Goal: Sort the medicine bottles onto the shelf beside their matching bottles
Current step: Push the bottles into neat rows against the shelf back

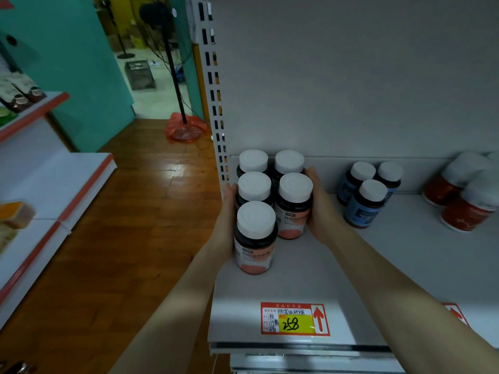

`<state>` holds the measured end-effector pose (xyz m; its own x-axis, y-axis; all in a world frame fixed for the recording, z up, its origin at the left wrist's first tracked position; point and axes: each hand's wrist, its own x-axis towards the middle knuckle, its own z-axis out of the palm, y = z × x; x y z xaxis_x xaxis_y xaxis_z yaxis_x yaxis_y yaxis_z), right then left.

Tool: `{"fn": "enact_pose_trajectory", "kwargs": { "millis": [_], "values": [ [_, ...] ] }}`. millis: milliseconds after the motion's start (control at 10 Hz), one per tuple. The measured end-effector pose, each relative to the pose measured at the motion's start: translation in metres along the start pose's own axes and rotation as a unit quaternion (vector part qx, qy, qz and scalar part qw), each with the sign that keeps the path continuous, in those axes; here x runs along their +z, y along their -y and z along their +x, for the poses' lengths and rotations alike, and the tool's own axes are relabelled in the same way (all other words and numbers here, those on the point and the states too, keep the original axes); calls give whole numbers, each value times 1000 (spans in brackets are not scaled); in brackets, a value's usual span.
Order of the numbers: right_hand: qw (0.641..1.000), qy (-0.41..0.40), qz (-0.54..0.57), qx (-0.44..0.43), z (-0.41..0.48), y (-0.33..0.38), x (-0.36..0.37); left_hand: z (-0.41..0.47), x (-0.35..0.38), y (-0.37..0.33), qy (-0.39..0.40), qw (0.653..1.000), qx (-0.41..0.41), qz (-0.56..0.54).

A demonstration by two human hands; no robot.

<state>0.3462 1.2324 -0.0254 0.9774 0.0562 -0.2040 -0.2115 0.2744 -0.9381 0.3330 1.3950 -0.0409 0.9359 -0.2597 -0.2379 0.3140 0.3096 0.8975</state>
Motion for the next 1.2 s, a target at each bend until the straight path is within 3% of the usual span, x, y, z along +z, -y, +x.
{"fn": "enact_pose_trajectory", "kwargs": {
  "millis": [300, 600, 700, 800, 900, 1200],
  "values": [
    [999, 7, -38, -13, -4, 3, -2, -12, 3, -8, -22, 998, 2, 59],
    [987, -89, -128, -51, -34, 37, -5, -29, 3, -38, -59, 990, 56, 118],
    [991, -83, -91, -58, -51, 48, -3, -50, 19, -62, -45, 988, 81, 126],
    [979, -98, -159, -82, -68, 58, -6, -91, 49, -83, -70, 972, 142, 175],
    [982, -107, -130, -88, -83, 72, -10, -91, 55, -81, -99, 961, 199, 162],
    [980, -119, -88, -135, -120, 114, -76, -89, 139, -64, -77, 966, 211, 127]
  ]
}}
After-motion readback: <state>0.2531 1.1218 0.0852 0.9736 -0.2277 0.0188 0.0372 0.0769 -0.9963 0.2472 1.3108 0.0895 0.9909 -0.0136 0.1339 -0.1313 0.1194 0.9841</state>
